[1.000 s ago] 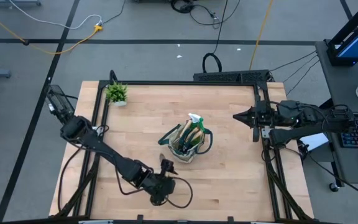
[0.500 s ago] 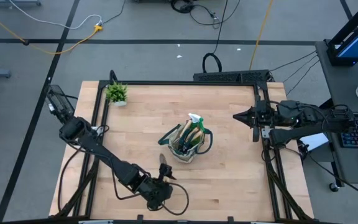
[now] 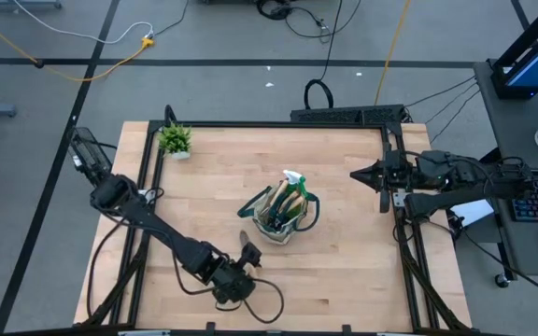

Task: Pick & Place Garden tools in Gardening bag
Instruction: Put the brown trowel into the gardening bag

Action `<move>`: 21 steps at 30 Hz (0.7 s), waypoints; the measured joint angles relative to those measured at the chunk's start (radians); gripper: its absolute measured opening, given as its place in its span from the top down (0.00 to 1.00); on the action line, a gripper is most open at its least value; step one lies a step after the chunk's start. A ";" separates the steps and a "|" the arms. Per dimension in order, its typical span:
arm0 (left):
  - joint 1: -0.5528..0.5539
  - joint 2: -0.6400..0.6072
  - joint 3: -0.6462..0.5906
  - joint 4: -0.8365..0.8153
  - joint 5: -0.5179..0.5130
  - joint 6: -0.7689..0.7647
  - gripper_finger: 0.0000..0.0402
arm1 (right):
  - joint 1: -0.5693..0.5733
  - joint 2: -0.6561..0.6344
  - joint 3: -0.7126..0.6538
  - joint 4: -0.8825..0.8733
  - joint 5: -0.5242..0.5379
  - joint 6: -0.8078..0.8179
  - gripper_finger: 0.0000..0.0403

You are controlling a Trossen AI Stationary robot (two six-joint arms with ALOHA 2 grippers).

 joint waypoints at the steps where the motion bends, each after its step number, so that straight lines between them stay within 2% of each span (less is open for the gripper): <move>1: 0.005 0.000 -0.006 0.001 0.001 0.026 0.06 | 0.000 0.000 0.000 0.000 0.000 0.000 1.00; 8: 0.041 0.000 -0.041 0.011 0.052 0.153 0.06 | 0.000 0.000 -0.032 0.008 0.000 0.000 1.00; 15: 0.087 0.000 -0.044 0.022 0.154 0.247 0.06 | 0.000 0.000 -0.041 0.034 0.000 0.000 1.00; 21: 0.131 0.000 -0.116 0.146 0.236 0.330 0.06 | 0.000 -0.001 -0.042 0.076 0.000 -0.010 1.00</move>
